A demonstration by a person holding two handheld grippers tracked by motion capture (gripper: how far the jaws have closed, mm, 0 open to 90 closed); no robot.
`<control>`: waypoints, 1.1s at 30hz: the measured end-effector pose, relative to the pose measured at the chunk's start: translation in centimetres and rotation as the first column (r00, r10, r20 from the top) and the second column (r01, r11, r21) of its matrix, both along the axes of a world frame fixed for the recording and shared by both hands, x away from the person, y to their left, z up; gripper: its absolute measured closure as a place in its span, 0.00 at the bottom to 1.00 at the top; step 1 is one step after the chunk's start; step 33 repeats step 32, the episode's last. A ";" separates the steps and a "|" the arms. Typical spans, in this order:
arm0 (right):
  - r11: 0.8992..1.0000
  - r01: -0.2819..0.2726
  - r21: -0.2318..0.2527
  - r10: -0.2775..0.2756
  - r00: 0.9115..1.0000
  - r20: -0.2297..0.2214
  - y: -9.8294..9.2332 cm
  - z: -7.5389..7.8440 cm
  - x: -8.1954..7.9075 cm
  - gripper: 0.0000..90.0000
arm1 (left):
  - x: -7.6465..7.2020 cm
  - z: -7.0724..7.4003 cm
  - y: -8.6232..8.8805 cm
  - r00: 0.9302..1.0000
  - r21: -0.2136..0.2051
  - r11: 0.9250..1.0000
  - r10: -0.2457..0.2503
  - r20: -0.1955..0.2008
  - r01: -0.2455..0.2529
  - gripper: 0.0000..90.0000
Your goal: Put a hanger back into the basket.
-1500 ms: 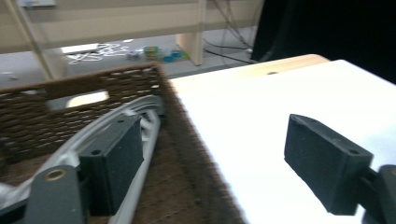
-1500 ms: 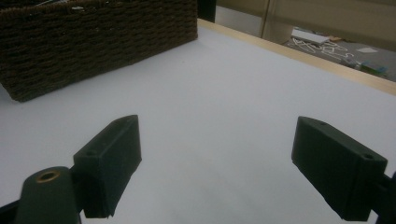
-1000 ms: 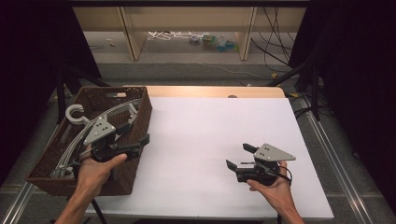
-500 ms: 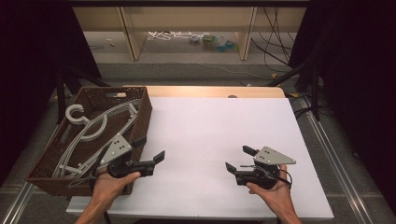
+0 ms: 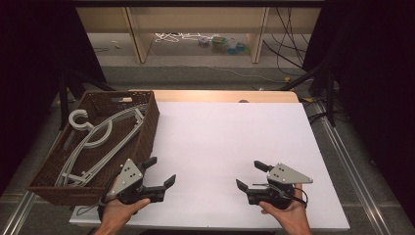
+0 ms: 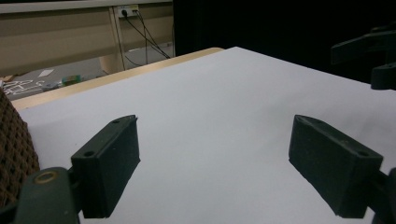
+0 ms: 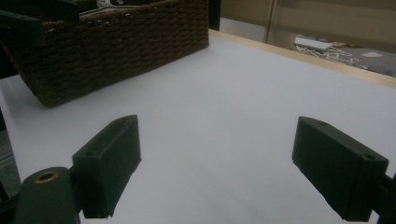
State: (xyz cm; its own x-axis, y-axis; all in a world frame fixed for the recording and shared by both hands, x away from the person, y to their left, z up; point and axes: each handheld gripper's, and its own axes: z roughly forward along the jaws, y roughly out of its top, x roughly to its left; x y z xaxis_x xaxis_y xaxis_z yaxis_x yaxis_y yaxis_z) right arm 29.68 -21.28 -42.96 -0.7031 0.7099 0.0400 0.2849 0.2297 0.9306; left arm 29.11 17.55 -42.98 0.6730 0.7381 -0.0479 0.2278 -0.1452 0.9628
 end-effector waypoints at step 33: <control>1.000 0.014 0.002 -0.014 1.000 -0.008 -0.6 -0.6 -1.1 0.18 | -0.1 -0.8 0.8 0.999 -0.024 1.000 0.019 -0.030 -0.019 0.18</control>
